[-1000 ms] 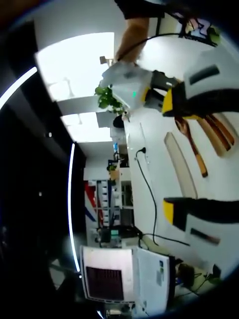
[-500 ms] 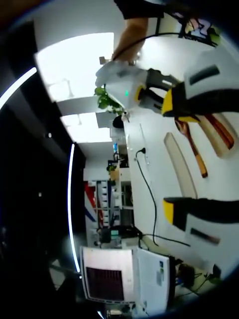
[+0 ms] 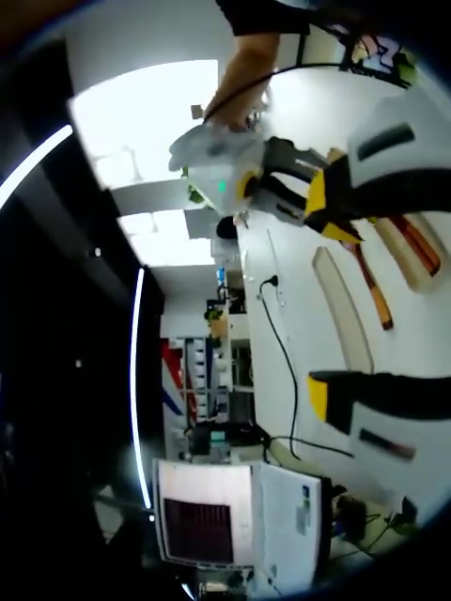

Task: Arrange the utensils inside the cutlery case until each visible utensil rests in its matching compartment.

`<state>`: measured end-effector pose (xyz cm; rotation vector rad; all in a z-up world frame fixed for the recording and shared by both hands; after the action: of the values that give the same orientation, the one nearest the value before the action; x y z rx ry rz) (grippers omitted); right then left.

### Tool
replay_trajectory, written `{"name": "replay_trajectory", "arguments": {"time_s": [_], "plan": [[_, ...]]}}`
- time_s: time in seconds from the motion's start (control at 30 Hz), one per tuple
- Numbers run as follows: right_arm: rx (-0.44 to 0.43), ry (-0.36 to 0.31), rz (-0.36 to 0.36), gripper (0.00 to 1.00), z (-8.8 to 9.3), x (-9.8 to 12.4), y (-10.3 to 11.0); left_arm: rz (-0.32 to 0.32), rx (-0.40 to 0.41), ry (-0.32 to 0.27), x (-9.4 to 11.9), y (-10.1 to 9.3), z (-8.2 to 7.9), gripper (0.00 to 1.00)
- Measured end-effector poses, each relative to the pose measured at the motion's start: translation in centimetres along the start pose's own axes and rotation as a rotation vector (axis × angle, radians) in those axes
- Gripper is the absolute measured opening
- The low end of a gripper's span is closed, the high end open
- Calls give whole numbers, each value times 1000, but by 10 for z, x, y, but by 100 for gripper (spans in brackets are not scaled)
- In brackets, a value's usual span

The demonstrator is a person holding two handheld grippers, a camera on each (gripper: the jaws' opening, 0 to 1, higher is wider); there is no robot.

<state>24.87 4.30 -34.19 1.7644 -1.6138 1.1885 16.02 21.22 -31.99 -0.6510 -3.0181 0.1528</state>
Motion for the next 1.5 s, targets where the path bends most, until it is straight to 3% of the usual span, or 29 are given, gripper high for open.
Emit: {"name": "replay_trajectory", "arguments": {"time_s": [0.33, 0.57, 0.77, 0.83, 1.3, 1.5], "plan": [[-11, 24, 27, 16, -3, -2, -17, 22, -7, 17, -4, -3, 2, 67], [-49, 42, 44, 16, 11, -5, -31, 21, -5, 16, -4, -1, 1, 67], [-103, 49, 28, 16, 26, -23, -42, 20, -3, 14, -4, -2, 0, 67], [-106, 54, 19, 16, 30, -27, -43, 23, -2, 9, -3, -11, 3, 67], [-157, 27, -1, 15, 41, -38, -45, 29, 1, 8, -2, -10, 3, 66], [-136, -1, -20, 5, 40, -40, -41, 27, 0, 9, -2, -13, 4, 66]]}}
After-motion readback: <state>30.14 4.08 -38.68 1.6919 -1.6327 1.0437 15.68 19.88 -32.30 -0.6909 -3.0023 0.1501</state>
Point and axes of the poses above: the point that each gripper's makers call its tool centre point, and the gripper's own axes: x roughly backward along the fingers, y roughly to its left, z roughly out of its underside, the point moved 10 cm from there along x, roughly backward along the fingers, and after that the axes turned 7 degrees about x, right-handed, at the moved point
